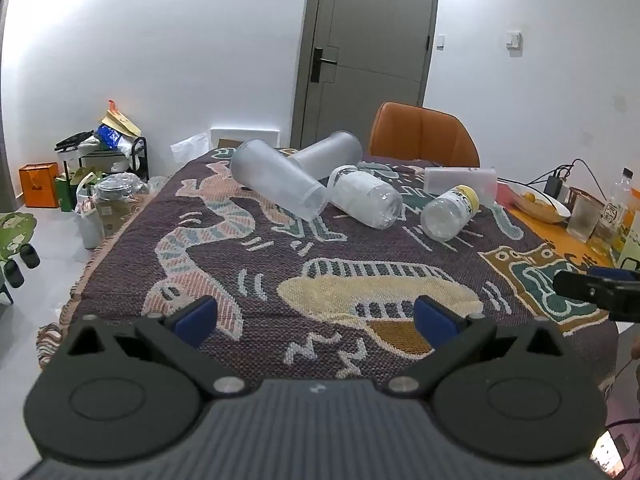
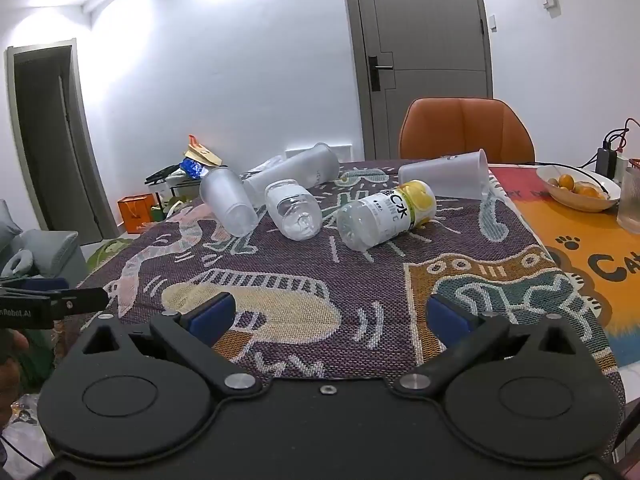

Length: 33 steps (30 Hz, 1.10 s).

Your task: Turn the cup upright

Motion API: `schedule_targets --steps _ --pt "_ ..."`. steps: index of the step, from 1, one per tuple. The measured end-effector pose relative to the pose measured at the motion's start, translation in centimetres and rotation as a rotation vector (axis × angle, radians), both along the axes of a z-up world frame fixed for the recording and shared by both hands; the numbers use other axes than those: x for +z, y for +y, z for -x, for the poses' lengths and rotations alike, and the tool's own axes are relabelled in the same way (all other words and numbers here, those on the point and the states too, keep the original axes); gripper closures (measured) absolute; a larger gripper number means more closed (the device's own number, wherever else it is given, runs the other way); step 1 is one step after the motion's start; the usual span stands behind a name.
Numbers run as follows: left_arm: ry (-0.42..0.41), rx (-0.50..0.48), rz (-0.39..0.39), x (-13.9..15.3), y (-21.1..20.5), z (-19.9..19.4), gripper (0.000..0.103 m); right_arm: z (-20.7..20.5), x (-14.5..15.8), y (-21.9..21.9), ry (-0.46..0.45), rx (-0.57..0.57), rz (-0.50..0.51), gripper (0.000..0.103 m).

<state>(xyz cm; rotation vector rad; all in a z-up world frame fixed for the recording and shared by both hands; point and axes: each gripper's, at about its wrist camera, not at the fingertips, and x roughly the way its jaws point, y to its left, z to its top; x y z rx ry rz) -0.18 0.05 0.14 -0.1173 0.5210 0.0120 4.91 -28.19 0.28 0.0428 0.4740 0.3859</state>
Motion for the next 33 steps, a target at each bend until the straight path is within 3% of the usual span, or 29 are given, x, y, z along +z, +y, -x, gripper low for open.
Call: schedule_targets --steps 33 --pt "0.001 0.006 -0.005 -0.03 0.18 -0.01 0.0 -0.15 -0.26 0.15 -0.005 -0.008 0.011 0.0"
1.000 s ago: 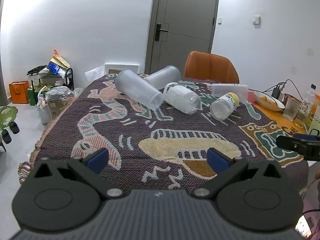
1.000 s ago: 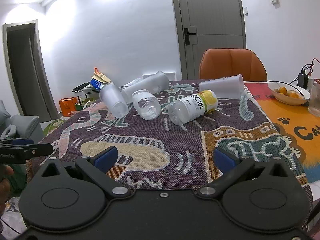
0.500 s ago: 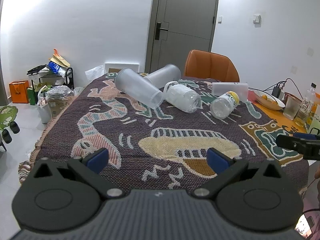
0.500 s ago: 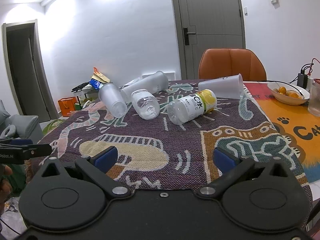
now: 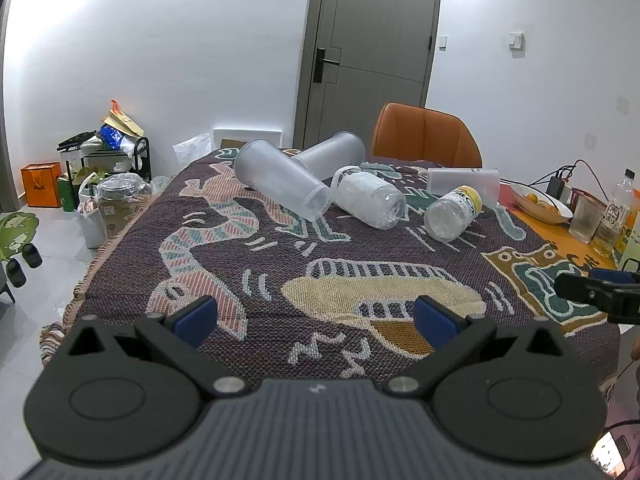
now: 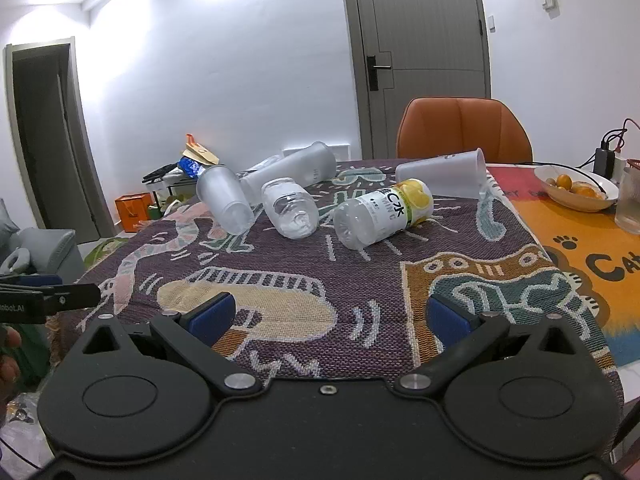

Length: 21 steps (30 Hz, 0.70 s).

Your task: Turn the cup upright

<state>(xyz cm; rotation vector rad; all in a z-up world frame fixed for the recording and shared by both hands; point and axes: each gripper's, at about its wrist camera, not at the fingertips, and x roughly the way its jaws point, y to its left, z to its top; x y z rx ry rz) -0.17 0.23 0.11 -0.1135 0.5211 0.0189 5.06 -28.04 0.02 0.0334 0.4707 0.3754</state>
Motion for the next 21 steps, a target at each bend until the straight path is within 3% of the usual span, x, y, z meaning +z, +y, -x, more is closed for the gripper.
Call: schedule_targets --steps 21 --pt "-0.014 -0.017 -0.004 0.06 -0.26 0.31 0.0 -0.14 -0.07 -0.15 -0.001 -0.008 0.003 0.0"
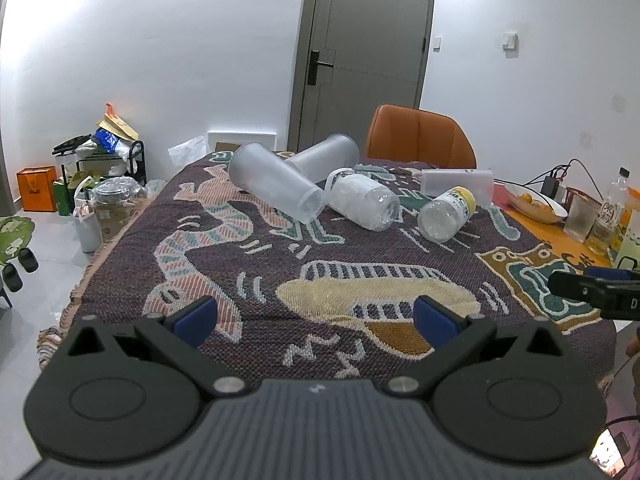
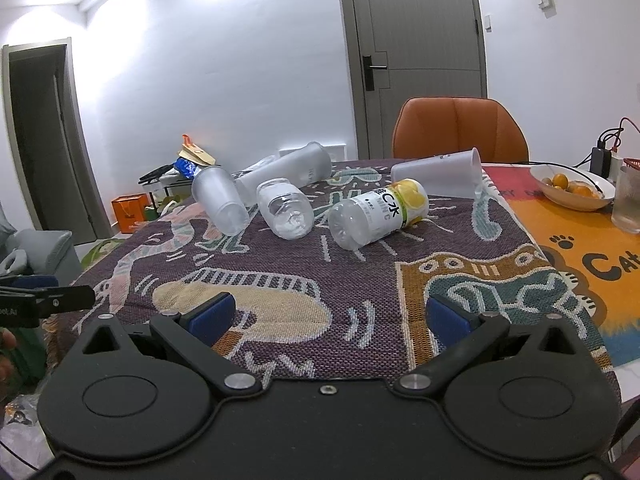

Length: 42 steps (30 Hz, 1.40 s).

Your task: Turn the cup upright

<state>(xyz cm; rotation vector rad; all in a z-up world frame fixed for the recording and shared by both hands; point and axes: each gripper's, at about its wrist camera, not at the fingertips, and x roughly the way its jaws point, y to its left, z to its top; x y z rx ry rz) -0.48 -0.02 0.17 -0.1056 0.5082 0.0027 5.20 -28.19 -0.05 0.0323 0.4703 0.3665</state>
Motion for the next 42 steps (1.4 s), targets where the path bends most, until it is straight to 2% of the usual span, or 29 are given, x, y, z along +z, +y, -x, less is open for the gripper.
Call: schedule_targets --steps 11,20,29,38,42 --pt "0.008 -0.017 0.007 -0.4 0.1 -1.0 0.0 -0.6 -0.4 -0.1 0.016 -0.001 -0.002 0.0" --pt "0.009 0.009 0.021 -0.3 1.0 -3.5 0.0 -2.5 0.0 0.4 0.005 0.006 0.027 0.0" --pt "0.039 0.066 0.116 -0.4 3.1 -6.3 0.0 -5.9 0.8 1.3 0.013 0.025 0.031 0.0" --pt "0.017 0.132 0.233 0.1 5.4 -9.2 0.002 -10.6 2.2 4.6 0.039 0.13 0.085 0.0" --pt "0.028 0.151 0.247 -0.2 6.2 -10.8 0.003 -13.1 2.3 7.0 0.06 0.192 0.129 0.0"
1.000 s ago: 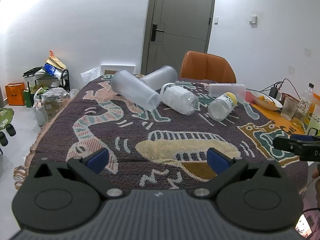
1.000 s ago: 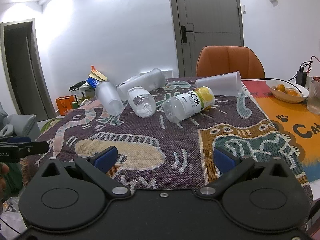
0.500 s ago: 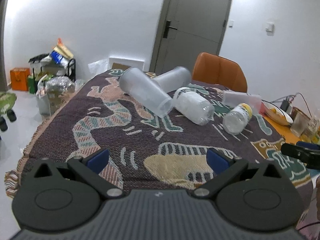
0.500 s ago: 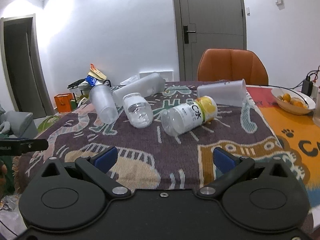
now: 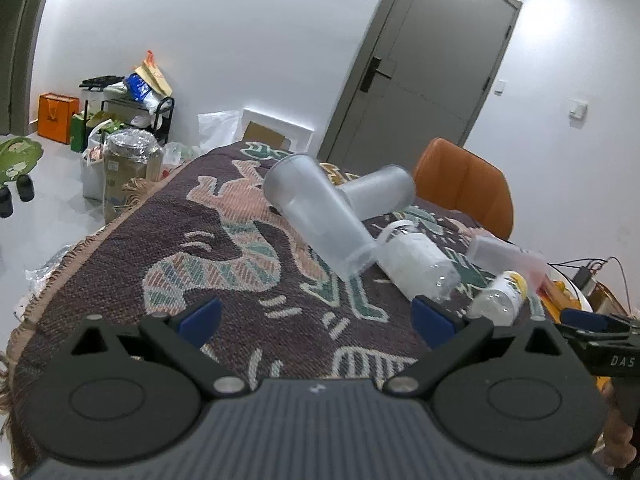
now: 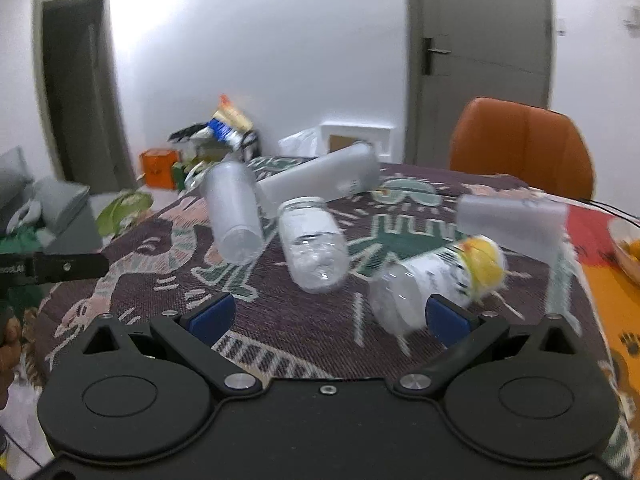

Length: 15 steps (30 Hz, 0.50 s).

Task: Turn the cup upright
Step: 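Reach the right tool to the frosted cup lying on its side and close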

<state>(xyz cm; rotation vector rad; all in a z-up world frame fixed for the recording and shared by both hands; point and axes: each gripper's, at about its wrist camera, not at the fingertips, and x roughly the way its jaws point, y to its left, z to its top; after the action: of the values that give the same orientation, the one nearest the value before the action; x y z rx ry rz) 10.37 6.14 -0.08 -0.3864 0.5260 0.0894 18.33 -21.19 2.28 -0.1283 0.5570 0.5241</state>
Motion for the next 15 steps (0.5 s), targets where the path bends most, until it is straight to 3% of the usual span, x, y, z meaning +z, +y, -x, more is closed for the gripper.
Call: schedule_targets --steps 3,15 --pt "0.037 0.001 0.038 -0.6 0.7 -1.4 0.01 -1.7 -0.3 1.4 0.027 0.034 0.014 0.0" --pt "0.111 0.051 0.177 -2.3 3.6 -4.6 0.018 -8.7 -0.9 6.7 0.136 0.149 0.115 0.007"
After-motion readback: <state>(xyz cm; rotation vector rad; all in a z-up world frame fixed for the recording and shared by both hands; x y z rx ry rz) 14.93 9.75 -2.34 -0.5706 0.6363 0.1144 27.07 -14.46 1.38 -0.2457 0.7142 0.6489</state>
